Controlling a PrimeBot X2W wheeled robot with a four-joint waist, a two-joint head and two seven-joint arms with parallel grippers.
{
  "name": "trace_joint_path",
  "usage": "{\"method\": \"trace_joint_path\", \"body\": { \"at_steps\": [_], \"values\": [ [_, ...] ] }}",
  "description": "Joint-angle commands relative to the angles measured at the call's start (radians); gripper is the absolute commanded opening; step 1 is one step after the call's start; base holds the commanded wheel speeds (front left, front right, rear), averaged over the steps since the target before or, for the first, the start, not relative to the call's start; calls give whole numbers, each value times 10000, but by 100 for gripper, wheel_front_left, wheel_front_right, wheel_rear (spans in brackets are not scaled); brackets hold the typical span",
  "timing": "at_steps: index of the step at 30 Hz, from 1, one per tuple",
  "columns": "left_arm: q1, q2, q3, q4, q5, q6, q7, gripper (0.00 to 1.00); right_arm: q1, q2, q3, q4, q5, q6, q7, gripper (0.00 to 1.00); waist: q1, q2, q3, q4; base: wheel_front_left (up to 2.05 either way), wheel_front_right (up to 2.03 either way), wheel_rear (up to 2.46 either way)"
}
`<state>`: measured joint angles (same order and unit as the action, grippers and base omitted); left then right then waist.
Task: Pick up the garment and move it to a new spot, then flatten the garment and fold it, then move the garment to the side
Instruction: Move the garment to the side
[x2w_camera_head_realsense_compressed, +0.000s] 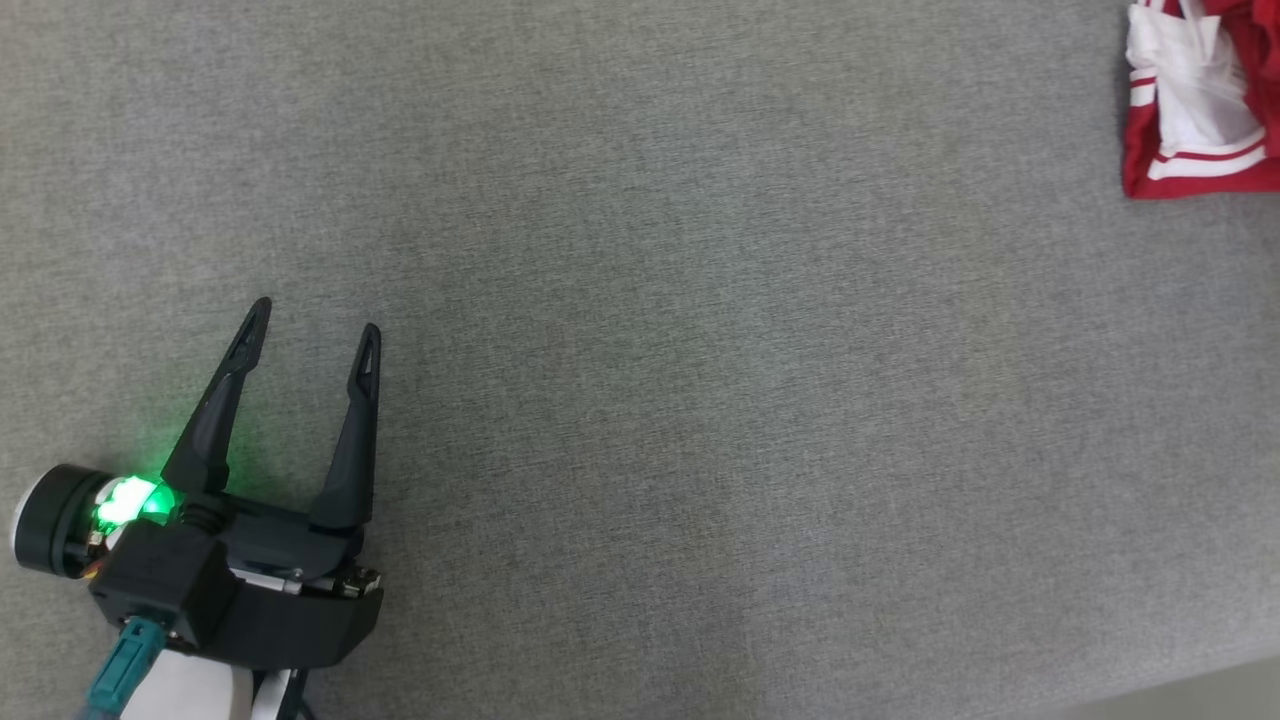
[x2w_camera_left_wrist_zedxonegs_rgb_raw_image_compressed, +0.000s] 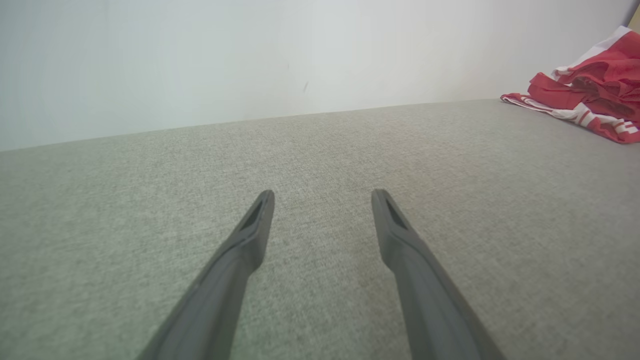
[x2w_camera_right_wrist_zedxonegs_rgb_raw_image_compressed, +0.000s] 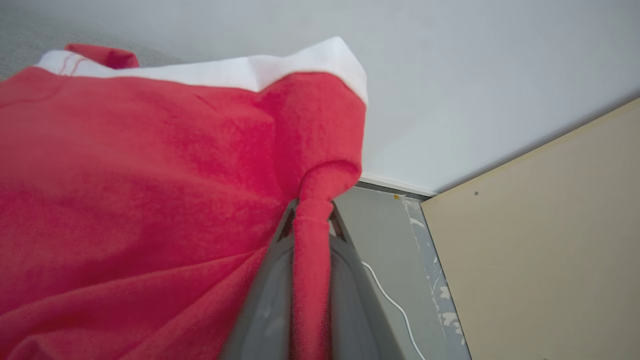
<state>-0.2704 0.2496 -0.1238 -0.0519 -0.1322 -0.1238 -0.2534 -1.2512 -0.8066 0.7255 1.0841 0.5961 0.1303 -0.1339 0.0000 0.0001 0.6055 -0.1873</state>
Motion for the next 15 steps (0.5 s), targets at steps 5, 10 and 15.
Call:
{"method": "trace_joint_path", "body": {
  "at_steps": [5,10,15],
  "values": [
    [94,49,41,105,-122,103,63,100,-322,294,29,738,-299,-4,-322,100,0,-1,19,148,0,0,0],
    [225,-44,48,255,-196,191,5,100,-591,540,-153,1112,-413,-4,-919,100,0,-1,-254,182,0,0,0],
    [424,-208,68,445,-298,261,-61,100,-622,793,-450,677,-354,-4,-1257,100,0,-1,-908,219,0,0,0]
  ]
}}
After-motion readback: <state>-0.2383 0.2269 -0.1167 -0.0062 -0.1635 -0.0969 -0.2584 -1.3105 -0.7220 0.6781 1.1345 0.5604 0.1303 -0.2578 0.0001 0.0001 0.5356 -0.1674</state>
